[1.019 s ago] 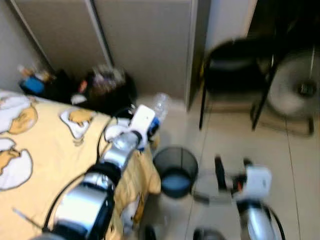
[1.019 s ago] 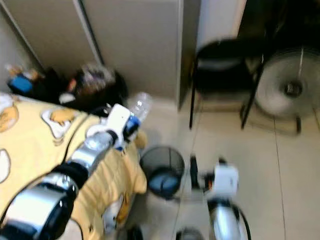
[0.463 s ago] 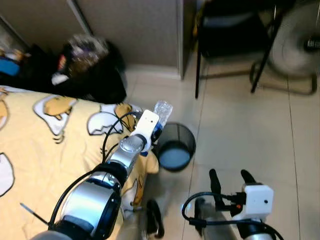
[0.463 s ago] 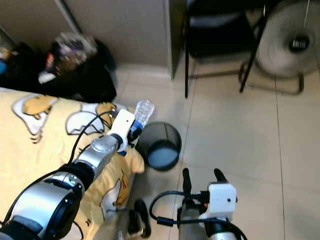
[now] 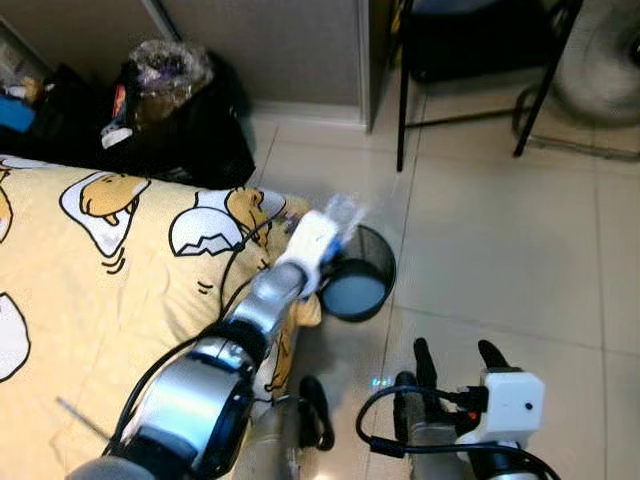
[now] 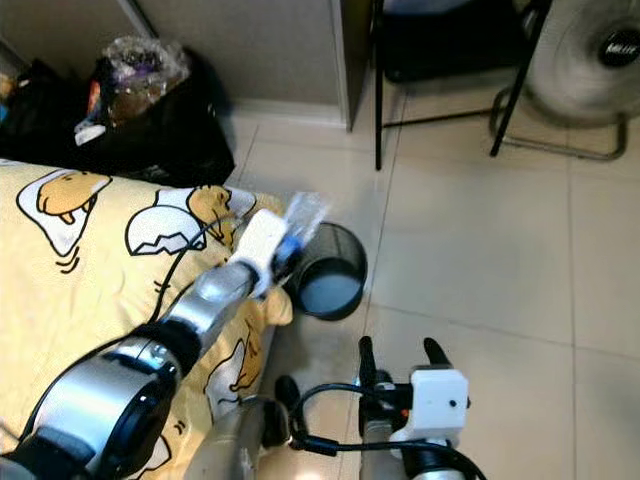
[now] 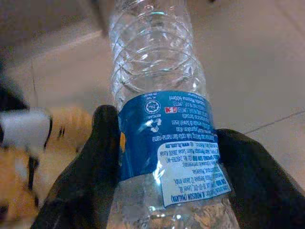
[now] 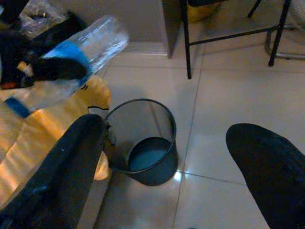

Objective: Clean up the room

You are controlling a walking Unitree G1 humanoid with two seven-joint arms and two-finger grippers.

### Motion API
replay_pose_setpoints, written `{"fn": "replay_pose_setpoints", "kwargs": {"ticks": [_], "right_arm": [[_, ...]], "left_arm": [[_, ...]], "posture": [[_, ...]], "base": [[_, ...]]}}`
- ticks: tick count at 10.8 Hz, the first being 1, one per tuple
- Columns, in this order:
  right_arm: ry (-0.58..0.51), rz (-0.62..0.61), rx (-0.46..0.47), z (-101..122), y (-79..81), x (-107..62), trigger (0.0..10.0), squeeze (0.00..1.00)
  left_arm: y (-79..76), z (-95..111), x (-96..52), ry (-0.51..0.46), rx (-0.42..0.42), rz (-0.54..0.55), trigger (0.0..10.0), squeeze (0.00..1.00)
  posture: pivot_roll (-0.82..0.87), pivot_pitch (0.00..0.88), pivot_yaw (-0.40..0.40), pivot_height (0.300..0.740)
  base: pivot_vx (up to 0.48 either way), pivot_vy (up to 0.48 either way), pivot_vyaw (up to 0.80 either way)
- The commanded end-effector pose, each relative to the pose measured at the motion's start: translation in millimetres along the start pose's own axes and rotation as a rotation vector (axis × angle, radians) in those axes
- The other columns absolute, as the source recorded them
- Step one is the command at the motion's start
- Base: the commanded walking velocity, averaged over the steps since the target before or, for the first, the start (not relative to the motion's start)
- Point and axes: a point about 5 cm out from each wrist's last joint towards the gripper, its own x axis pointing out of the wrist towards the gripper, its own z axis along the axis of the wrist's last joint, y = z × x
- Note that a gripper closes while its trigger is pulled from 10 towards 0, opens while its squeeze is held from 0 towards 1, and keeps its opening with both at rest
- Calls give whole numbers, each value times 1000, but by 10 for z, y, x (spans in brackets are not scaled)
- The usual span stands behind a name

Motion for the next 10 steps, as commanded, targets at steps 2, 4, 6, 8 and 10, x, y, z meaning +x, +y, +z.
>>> {"fn": "replay_pose_setpoints", "kwargs": {"ticks": [2,4,6,8,10], "right_arm": [[35,5,20,-46,91,-52,10000,0],[45,7,28,-64,135,-73,10000,0],[45,5,30,-64,132,-42,10000,0],[33,-2,25,-75,114,14,10000,0],[-22,-57,70,-14,9,281,10000,0]], "left_arm": [[-59,31,6,-28,51,-42,10000,1000],[-49,130,33,-58,64,-21,10000,757],[-7,159,36,-67,55,2,10000,0],[179,149,-41,-136,-76,0,10000,0],[691,31,-400,-264,-198,85,10000,0]], "posture": [[-341,353,228,740],[-340,346,232,740],[-337,342,235,740],[-314,298,248,740],[-232,154,222,740]], "base": [[0,0,0],[0,0,0],[0,0,0],[0,0,0],[0,0,0]]}}
